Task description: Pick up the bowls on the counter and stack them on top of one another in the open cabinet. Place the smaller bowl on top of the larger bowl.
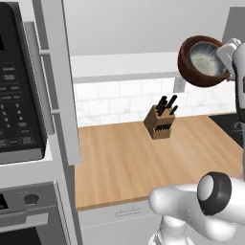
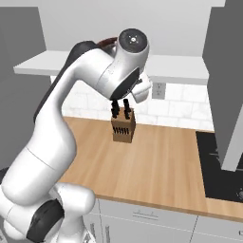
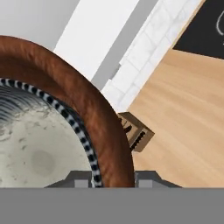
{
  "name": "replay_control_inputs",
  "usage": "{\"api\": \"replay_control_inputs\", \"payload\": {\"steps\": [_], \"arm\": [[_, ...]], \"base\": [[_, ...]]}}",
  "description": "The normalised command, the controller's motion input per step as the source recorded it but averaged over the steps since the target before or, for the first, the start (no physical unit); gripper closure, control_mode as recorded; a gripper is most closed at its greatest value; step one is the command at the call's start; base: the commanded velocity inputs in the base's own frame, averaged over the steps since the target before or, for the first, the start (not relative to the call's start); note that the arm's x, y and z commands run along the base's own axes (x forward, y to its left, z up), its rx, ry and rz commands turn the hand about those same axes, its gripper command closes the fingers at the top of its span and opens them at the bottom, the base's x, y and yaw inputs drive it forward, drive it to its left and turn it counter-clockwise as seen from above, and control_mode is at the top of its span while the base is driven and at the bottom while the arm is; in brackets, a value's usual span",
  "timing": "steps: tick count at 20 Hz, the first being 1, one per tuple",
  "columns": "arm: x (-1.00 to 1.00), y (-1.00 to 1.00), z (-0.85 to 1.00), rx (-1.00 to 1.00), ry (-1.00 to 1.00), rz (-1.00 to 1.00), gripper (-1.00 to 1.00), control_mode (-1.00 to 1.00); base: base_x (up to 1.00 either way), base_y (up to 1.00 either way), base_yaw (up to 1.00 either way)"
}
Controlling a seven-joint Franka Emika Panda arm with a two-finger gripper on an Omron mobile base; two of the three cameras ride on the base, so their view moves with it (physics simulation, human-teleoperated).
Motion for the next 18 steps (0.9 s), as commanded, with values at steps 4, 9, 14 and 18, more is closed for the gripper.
{"api": "replay_control_inputs", "payload": {"steps": [4,9,14,18], "arm": [[0.98,0.18,0.02,0.02,0.0,-0.12,1.0,-1.0],[1.0,0.31,0.12,0.01,0.03,-0.17,1.0,-1.0],[1.0,0.3,0.12,0.0,0.09,-0.17,1.0,-1.0],[1.0,0.23,0.05,0.01,0.09,-0.16,1.0,-1.0]], "base": [[0.0,0.0,0.0],[0.0,0.0,0.0],[0.0,0.0,0.0],[0.0,0.0,0.0]]}}
